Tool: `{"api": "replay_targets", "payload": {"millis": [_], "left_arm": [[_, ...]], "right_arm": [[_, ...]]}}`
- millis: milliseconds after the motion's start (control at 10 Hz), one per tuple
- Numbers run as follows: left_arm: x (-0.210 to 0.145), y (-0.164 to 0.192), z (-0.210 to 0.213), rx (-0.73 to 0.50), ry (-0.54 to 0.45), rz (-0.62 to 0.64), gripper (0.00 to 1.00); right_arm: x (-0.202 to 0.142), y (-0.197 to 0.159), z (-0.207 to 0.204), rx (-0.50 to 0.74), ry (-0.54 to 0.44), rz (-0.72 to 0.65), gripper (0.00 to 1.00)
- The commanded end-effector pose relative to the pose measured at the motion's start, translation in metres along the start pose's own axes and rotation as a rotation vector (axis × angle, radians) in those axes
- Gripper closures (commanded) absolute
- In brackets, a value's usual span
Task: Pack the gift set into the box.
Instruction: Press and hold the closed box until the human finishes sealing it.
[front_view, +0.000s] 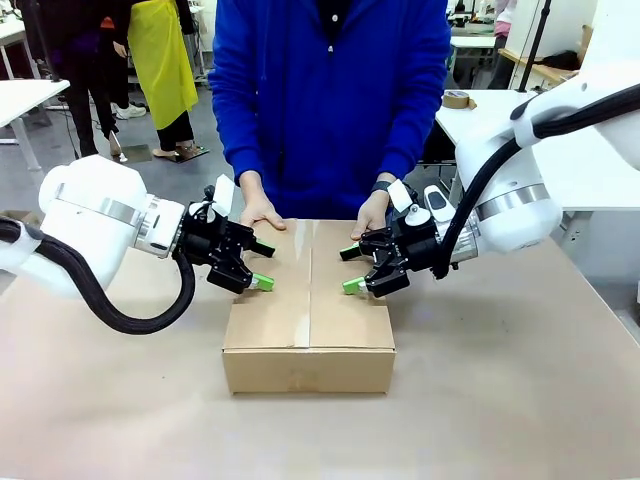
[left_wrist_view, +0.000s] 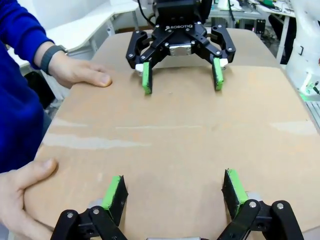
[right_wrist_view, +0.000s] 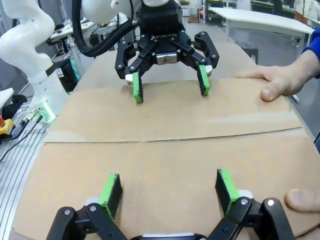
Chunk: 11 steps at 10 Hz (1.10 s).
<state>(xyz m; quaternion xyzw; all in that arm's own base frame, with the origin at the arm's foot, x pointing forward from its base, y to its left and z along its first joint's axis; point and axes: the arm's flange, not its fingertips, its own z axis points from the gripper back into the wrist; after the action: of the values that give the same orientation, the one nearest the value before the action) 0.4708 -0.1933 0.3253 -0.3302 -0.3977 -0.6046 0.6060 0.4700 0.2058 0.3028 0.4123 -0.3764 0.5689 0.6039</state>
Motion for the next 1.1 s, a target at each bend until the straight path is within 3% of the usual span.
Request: {"api": "replay_targets", "payload": {"millis": [0, 200, 300, 1000], "left_arm": [[-0.014, -0.001, 0.002, -0.014, 0.011, 0.015, 0.0], [-0.014, 0.0, -0.003, -0.064, -0.032, 0.048, 0.0], [-0.004, 0.001, 0.004, -0.004, -0.011, 0.01, 0.0], [-0.004, 0.001, 0.004, -0.004, -0.011, 0.01, 0.0]], "right_arm": [[-0.007, -0.006, -0.006, -0.003, 0.023, -0.023, 0.0], [0.0, 0.0, 0.0, 0.0, 0.0, -0.001, 0.0], [0.0, 0.0, 0.0, 0.0, 0.0, -0.001, 0.0], [0.0, 0.0, 0.0, 0.0, 0.0, -0.001, 0.0]]}}
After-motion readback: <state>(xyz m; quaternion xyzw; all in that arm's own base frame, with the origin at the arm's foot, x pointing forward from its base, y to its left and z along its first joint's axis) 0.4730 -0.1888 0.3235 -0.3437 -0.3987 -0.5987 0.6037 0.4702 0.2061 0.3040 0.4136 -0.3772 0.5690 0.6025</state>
